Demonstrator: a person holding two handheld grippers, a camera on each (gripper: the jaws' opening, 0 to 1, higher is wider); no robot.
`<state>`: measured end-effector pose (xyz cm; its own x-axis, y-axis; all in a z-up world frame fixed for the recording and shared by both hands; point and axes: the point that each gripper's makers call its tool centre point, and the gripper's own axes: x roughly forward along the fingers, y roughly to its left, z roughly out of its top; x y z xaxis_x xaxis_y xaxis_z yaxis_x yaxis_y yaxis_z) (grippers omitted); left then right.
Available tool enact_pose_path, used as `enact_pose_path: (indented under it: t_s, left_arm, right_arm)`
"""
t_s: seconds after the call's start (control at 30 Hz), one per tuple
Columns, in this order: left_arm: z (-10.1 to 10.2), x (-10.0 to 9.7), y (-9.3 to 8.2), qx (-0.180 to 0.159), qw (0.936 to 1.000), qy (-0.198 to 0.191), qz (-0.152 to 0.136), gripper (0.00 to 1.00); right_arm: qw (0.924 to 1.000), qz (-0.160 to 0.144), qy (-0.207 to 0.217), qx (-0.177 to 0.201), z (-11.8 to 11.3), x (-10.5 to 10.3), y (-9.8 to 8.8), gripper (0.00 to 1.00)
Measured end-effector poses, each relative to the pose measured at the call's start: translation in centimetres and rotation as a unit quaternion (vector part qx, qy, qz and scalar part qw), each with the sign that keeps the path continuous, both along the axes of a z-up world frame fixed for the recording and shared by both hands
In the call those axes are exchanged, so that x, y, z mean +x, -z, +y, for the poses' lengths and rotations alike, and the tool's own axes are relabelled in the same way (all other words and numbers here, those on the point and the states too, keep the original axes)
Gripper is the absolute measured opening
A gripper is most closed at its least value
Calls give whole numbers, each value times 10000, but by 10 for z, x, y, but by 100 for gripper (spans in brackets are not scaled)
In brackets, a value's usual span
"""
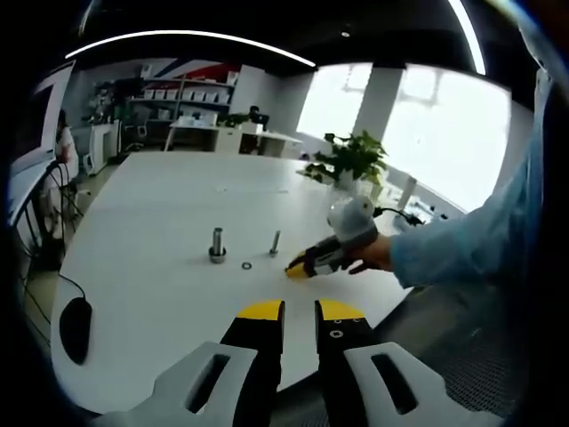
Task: Place the washer onto the threaded stud by aligning its center hole with the stud, sliding it down to the base, and recovering from edge contact or off-axis alignment until the washer reaches the visible bottom stop.
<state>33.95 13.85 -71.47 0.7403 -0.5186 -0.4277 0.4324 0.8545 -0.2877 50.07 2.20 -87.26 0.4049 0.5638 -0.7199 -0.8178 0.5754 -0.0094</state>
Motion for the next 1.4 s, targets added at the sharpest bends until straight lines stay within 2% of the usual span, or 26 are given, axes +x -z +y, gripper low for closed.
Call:
enact_pose_path:
  t_s: [0.2, 0.23, 0.27, 0.3, 0.53, 0.8, 1.0, 1.17, 1.4]
  left_arm:
    - [0, 0, 0, 6, 10000, 0, 3, 11]
    - [0, 0, 0, 4, 10000, -1, 3, 11]
    - [0, 0, 0, 3, 10000, 0, 2, 11]
    - [0, 0, 0, 5, 10000, 2, 4, 11]
    - [0, 1, 0, 13, 10000, 6, 0, 11]
    - [0, 1, 0, 12, 10000, 1, -6, 11]
    - [0, 1, -1, 2, 10000, -15, -36, 11]
    - [0, 1, -2, -5, 10000, -15, -78, 11]
    - [0, 1, -4, -25, 9999, -17, -136, 11]
  right_arm:
    - [10000, -26, 7, -25, 0, 0, 0, 14]
    - [10000, -33, 7, -20, 0, 0, -1, 5]
    - [9998, -93, -169, -92, -1, 0, -3, 3]
    - [10000, -74, 1, -55, -2, 1, -4, 3]
    - [10000, -25, -36, -26, -3, 0, 0, 3]
    - [9996, -169, 230, 91, -16, 16, -18, 8]
    - [9986, -221, 475, 101, -39, 23, -31, 11]
    - [9988, -121, 473, 62, -53, 15, -37, 13]
    - [9996, 52, 289, -39, -59, 1, -41, 15]
